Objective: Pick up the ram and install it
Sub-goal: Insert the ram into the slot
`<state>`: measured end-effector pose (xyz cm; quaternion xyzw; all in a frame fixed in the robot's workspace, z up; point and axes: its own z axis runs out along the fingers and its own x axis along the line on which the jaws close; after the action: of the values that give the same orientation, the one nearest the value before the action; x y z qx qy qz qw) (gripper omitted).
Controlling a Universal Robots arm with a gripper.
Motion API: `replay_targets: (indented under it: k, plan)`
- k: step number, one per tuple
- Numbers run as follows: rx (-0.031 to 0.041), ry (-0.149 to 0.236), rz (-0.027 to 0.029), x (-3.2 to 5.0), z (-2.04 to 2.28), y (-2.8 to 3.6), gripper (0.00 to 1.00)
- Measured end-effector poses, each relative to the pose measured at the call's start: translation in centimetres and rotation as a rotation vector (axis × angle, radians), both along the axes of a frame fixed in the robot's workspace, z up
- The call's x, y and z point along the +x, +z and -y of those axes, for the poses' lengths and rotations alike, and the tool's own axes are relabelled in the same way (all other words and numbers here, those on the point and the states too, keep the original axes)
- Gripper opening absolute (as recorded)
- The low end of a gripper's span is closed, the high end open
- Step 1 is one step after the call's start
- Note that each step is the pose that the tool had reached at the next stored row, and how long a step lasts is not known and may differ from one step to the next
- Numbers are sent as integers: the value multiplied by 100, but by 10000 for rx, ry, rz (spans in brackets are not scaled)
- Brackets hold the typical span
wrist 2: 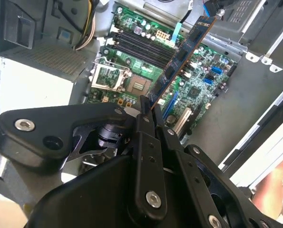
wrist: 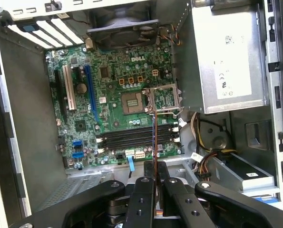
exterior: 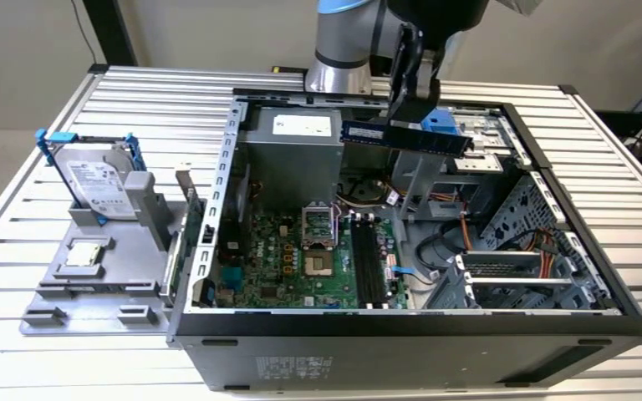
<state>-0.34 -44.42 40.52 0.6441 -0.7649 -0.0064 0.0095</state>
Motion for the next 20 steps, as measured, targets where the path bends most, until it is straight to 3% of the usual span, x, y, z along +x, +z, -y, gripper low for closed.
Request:
replay_targets:
  k: [6, 20]
  plan:
    - [0, -500, 0, 0, 0, 0, 0]
    - [0, -2671, 0, 0, 0, 0, 0]
